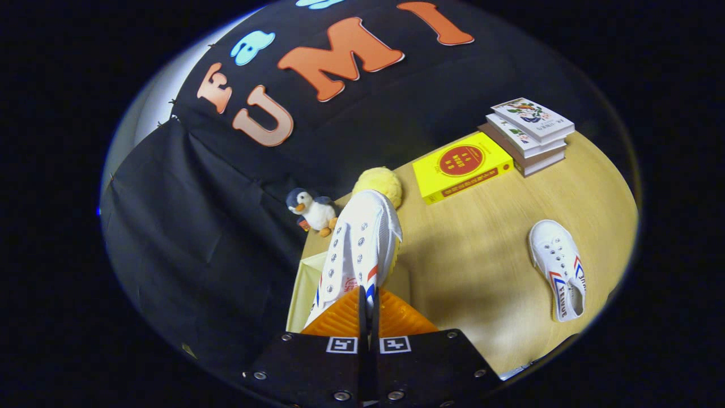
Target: Open the storage box then place both shoes into the box .Put the left shoe in first, then the right shoe, with the right side of both shoes facing outward in a uniform manner.
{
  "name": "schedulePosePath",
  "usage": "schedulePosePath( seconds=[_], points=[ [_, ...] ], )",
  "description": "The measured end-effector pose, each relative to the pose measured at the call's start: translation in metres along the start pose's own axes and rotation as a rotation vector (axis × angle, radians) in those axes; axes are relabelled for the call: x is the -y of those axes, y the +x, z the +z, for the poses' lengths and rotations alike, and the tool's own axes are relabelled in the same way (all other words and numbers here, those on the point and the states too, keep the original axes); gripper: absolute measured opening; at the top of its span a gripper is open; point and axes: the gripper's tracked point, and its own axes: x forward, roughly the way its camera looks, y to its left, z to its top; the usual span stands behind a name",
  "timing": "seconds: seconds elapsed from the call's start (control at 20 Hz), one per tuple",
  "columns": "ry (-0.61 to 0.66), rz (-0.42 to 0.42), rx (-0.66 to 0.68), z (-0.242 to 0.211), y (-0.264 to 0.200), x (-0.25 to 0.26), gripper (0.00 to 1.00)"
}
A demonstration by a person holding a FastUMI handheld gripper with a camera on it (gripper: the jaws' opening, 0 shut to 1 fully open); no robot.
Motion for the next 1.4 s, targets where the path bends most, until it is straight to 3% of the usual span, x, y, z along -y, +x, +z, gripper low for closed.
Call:
schedulePosePath(
  seconds=[0.2, 0.6, 0.95, 1.25, 1.35, 1.4],
  points=[
    [-0.012, 0.062, -0.048, -0.034, 0.033, -0.057, 0.0],
    [-0.047, -0.002, -0.16, -0.108, 0.116, -0.072, 0.0],
    [-0.079, -0.013, -0.155, -0.125, 0.131, -0.076, 0.0],
    [-0.154, -0.045, -0.262, -0.157, 0.137, -0.065, 0.0],
    [-0.169, -0.018, -0.305, -0.163, 0.139, -0.069, 0.04],
    [-0.165, 0.005, -0.303, -0.162, 0.144, -0.073, 0.32]
  ],
)
